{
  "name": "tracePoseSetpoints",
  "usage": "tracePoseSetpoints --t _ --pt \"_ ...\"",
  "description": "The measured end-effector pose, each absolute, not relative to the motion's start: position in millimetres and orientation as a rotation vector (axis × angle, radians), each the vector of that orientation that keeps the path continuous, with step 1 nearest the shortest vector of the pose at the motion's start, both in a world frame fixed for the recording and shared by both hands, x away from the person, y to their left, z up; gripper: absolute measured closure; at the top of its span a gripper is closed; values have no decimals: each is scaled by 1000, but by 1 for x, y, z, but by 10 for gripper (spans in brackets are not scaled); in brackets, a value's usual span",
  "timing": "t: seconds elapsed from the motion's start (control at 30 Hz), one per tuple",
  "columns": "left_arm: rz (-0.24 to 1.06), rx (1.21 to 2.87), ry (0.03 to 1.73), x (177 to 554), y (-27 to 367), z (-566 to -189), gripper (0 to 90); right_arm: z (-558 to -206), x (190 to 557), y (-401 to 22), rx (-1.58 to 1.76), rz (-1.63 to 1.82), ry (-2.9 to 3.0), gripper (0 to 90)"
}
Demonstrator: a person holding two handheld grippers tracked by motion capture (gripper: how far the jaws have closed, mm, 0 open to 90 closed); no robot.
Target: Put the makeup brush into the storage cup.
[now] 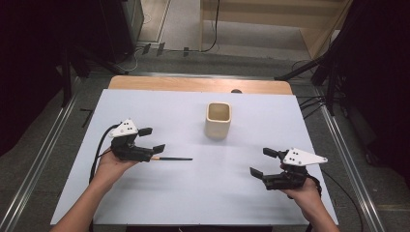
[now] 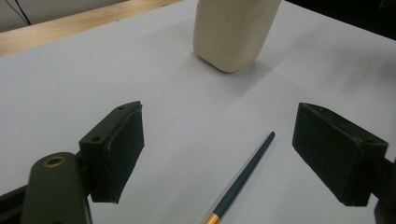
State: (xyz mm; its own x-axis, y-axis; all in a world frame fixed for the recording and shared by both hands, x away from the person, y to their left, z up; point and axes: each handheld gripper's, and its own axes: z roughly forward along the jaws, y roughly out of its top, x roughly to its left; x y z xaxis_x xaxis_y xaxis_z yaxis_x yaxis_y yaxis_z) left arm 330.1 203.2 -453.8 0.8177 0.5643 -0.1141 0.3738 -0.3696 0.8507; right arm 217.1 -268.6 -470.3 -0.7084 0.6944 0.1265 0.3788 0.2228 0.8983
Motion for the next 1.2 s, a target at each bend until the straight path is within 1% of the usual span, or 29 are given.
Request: tracePoseSetpoints --t 0.4,0.47,0.5,0.67,0.87,0.93,1.03,1.13,1.2 --pt "261 1980 663 342 186 -455 181 -470 217 -269 1004 1485 2199 147" --pt "264 1952 655 345 180 -456 190 -470 216 -269 1007 1483 2200 146" --pt "265 1952 655 346 179 -456 204 -471 216 -269 1008 1483 2199 146" --pt "253 1986 645 348 174 -455 201 -470 214 -271 1009 1481 2190 147" --pt "247 2117 616 349 169 -453 199 -470 211 -273 1015 1476 2188 147" --pt "210 2159 616 351 168 -452 202 -470 211 -273 1016 1479 2187 147" --pt "218 2226 605 351 166 -450 202 -471 212 -272 1016 1475 2196 146" --pt "261 2321 570 351 163 -447 203 -471 212 -271 1016 1472 2201 146" --pt "242 2361 552 351 163 -445 202 -471 213 -271 1014 1474 2202 146"
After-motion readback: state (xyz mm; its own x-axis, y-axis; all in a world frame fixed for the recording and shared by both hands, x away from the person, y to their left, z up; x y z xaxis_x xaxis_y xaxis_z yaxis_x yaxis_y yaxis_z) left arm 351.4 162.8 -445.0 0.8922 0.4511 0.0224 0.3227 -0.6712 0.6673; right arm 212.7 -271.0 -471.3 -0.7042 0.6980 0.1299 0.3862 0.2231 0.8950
